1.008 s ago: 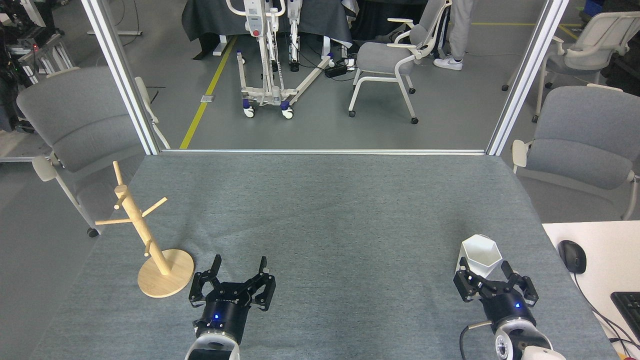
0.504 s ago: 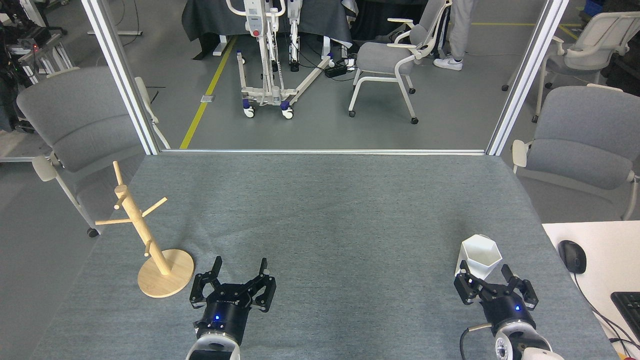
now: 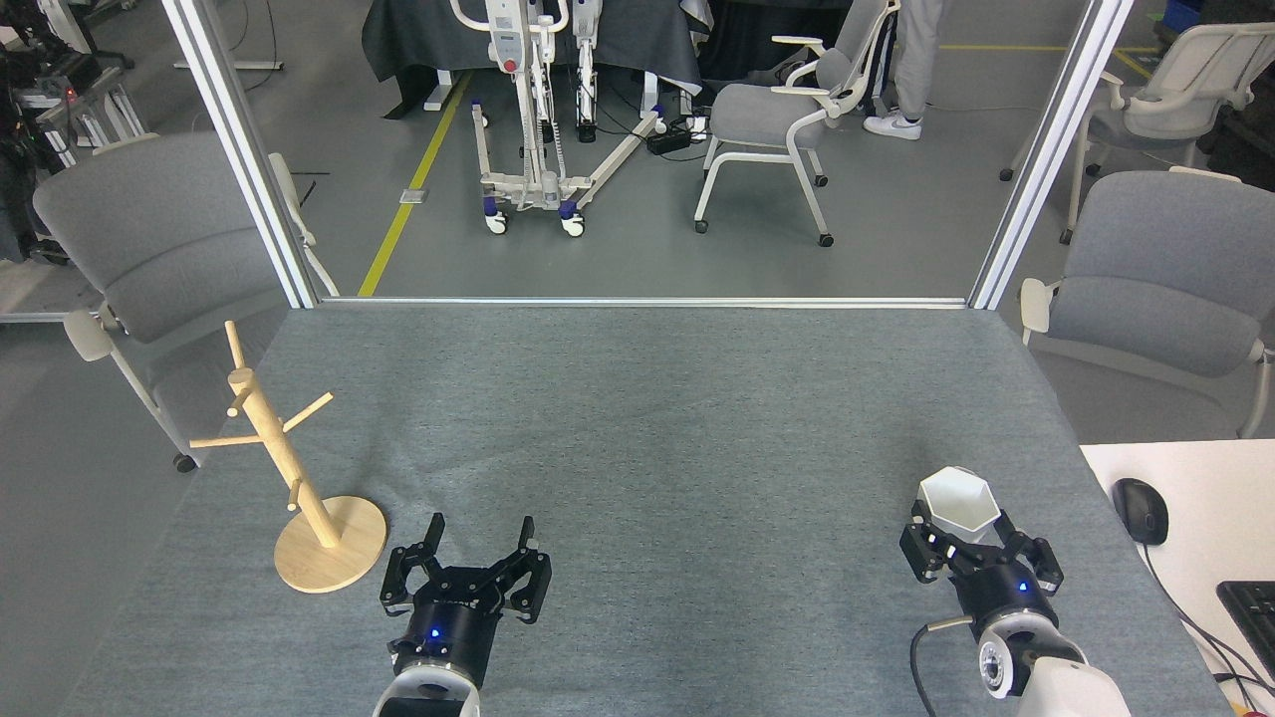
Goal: Hang cup on storage rack
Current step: 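Close the right gripper on the white cup's rim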
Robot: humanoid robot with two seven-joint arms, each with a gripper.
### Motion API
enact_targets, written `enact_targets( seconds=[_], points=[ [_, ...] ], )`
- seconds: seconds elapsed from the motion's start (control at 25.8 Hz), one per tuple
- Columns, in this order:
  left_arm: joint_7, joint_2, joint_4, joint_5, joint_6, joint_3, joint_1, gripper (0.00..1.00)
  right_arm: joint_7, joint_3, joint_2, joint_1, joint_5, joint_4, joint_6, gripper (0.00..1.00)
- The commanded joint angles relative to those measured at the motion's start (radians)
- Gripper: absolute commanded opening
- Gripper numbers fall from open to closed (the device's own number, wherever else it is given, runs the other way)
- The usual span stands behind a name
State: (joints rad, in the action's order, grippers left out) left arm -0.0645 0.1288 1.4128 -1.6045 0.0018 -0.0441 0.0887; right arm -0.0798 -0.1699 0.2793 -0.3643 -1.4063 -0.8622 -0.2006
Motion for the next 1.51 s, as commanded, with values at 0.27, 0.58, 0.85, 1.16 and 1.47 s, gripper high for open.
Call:
enact_targets(
  seconds=[0.27,0.58,0.85,1.16,1.47],
  points=[
    [0.000,-0.002,-0.005,0.000,0.004,0.000,0.000,0.99,0.005,0.001,0.018,-0.105,-0.025,0.127,0.000,0.99],
    [0.002,-0.002,-0.006,0.000,0.004,0.000,0.000,0.99,0.005,0.001,0.012,-0.105,-0.025,0.129,-0.002,0.99],
    [0.000,-0.002,-0.014,0.000,0.006,0.000,-0.001,0.99,0.006,0.020,0.009,-0.099,-0.026,0.129,-0.002,0.99],
    [0.000,-0.002,-0.017,0.000,0.006,0.000,-0.001,0.99,0.005,0.023,0.005,-0.094,-0.026,0.129,-0.002,0.99],
    [0.000,-0.002,-0.026,0.000,0.006,0.000,-0.001,0.99,0.005,0.024,0.006,-0.093,-0.036,0.129,-0.002,0.98]
  ],
)
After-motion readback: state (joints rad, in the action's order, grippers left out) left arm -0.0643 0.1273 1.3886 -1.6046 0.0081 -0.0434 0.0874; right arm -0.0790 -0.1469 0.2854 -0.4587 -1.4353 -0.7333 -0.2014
